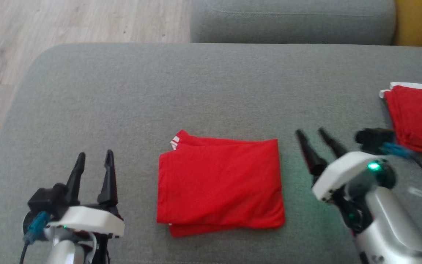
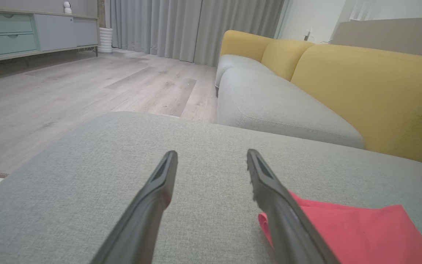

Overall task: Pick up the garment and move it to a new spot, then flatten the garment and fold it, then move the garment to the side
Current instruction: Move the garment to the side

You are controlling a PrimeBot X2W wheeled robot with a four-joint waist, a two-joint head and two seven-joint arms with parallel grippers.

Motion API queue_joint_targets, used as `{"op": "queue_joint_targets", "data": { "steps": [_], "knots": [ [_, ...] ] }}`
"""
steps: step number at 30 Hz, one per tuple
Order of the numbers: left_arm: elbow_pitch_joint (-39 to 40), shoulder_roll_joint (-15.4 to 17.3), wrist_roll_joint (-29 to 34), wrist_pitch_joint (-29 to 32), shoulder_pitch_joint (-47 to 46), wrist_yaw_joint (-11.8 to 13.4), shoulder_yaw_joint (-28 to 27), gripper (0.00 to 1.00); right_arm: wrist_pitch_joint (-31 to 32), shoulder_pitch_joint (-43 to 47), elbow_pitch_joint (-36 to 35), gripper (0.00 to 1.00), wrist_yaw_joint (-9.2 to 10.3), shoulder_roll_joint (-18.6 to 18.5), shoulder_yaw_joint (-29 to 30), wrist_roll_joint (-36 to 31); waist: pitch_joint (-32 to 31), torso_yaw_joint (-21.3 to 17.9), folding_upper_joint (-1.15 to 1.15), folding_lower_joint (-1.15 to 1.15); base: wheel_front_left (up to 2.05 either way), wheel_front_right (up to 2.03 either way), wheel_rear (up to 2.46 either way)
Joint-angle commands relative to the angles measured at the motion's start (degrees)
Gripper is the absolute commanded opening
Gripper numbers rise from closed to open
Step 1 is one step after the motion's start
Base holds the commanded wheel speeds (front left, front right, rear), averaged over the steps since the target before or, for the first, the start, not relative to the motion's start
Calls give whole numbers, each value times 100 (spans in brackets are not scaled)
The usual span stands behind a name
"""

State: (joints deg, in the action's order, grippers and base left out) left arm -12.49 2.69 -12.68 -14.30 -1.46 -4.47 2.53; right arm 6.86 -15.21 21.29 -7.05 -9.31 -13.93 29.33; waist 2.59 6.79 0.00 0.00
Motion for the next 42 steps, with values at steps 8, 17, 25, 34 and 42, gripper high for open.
{"op": "queue_joint_targets", "data": {
  "steps": [8,17,25,34,42],
  "knots": [
    [113,20,-152,-70,-415,79,74,100,1813,-435,617,100,-44,362,-65,352,103,414,0,0,0,0,0],
    [103,19,-167,-70,-437,109,106,100,2859,-395,1336,100,-44,502,161,354,162,693,0,0,0,0,0],
    [82,19,-184,-70,-447,130,132,100,2671,-469,1346,0,-44,599,233,326,181,737,0,0,0,0,0],
    [112,19,-108,-70,-402,98,94,100,1799,-630,996,0,-44,476,259,501,92,492,0,0,0,0,0],
    [202,19,-82,-70,-399,11,293,100,1552,-512,411,0,-44,-27,526,752,68,-253,0,0,0,0,0]
  ]
}}
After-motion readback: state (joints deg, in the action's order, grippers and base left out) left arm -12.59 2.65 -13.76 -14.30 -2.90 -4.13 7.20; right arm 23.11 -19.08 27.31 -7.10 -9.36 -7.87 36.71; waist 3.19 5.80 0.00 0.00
